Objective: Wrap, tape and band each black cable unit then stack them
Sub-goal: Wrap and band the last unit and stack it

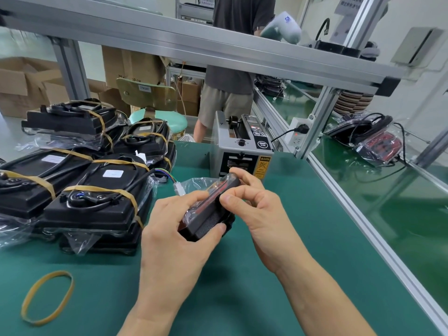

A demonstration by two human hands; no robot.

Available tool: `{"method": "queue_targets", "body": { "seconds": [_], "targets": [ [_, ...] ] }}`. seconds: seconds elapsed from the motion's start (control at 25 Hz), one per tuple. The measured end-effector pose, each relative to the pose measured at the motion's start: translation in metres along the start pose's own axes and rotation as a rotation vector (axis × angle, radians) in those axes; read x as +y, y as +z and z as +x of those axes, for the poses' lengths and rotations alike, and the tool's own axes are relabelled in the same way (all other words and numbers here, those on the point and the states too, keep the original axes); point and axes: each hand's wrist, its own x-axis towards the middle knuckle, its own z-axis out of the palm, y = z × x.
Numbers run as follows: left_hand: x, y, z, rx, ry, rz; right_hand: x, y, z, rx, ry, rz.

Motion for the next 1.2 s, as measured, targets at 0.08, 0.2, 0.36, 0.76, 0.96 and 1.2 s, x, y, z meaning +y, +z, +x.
{"method": "queue_targets", "body": {
  "seconds": [0.08,0.2,0.36,0.76,0.96,1.2],
  "targets": [
    [0.000,0.000,0.000,-0.003,0.005,0.000,0.003,0.001,0.001,0.025,-0.016,-0.001],
    [0.001,0.000,0.000,-0.012,0.004,-0.004,0.006,0.004,0.001,0.064,-0.046,0.000],
    [0.002,0.002,0.000,-0.015,0.007,0.012,0.009,0.006,0.001,0.076,-0.038,0.125],
    [0.000,0.001,0.002,-0.012,-0.013,-0.019,0.014,0.009,-0.001,0.159,-0.041,0.150],
    [0.000,0.002,0.001,-0.013,-0.018,-0.024,0.012,0.010,0.000,0.115,-0.045,0.185],
    [0.001,0.002,0.002,-0.007,-0.016,-0.018,0.012,0.008,0.000,0.087,-0.025,0.232]
  ]
}}
